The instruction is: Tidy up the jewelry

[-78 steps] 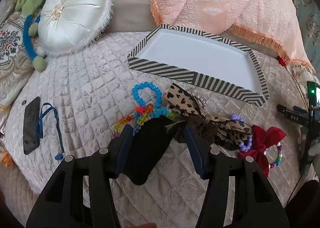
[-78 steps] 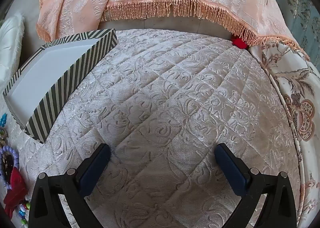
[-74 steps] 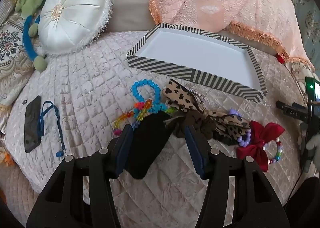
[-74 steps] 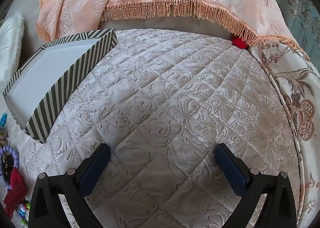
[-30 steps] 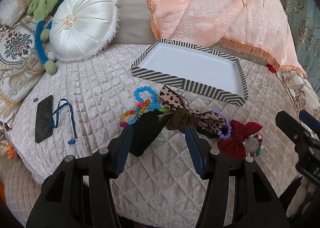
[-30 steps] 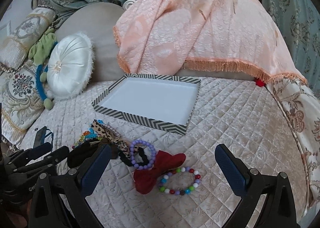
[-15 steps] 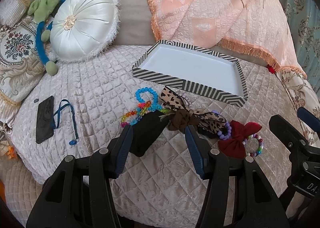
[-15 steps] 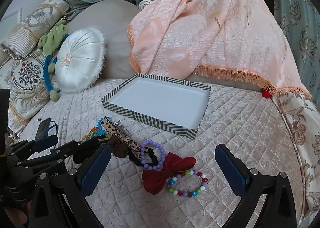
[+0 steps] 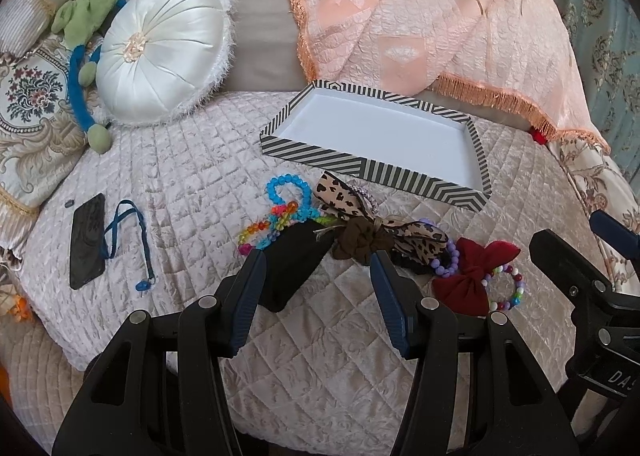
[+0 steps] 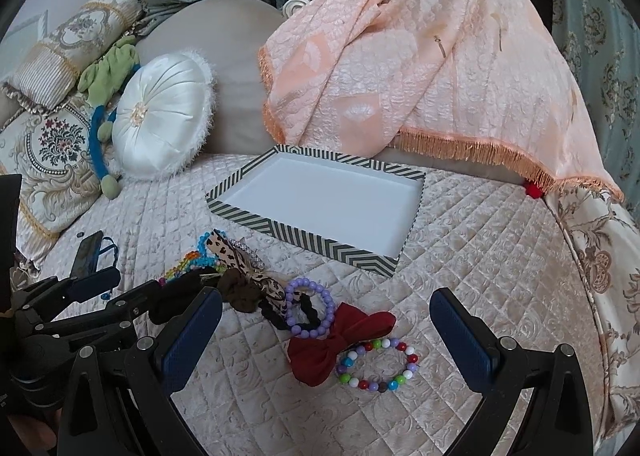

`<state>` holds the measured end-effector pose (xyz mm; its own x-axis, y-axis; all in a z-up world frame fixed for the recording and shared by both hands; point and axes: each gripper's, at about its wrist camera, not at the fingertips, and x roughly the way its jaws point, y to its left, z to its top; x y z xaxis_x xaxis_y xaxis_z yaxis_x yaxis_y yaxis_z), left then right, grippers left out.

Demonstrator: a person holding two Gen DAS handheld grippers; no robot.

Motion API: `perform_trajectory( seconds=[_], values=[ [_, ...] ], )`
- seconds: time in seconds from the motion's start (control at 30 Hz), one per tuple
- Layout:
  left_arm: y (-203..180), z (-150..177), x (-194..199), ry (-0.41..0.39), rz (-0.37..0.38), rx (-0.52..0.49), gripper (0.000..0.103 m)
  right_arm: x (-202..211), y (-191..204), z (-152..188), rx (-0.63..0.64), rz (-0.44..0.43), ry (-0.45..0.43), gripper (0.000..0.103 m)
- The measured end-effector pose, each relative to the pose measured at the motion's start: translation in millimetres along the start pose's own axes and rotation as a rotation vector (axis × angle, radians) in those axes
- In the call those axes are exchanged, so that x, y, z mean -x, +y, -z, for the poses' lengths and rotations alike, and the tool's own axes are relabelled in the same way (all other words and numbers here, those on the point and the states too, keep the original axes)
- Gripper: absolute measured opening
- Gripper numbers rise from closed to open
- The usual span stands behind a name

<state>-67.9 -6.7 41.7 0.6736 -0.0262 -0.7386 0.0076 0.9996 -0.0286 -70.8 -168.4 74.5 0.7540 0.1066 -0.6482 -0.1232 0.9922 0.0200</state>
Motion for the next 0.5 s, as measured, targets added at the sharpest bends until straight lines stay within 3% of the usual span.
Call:
perform_trajectory(
  seconds=[0.5],
  values=[
    [2.1, 5.4, -3.1, 0.005, -0.002, 0.007, 0.054, -3.8, 1.9, 4.1, 0.012, -0.002, 0.013, 0.103]
  ],
)
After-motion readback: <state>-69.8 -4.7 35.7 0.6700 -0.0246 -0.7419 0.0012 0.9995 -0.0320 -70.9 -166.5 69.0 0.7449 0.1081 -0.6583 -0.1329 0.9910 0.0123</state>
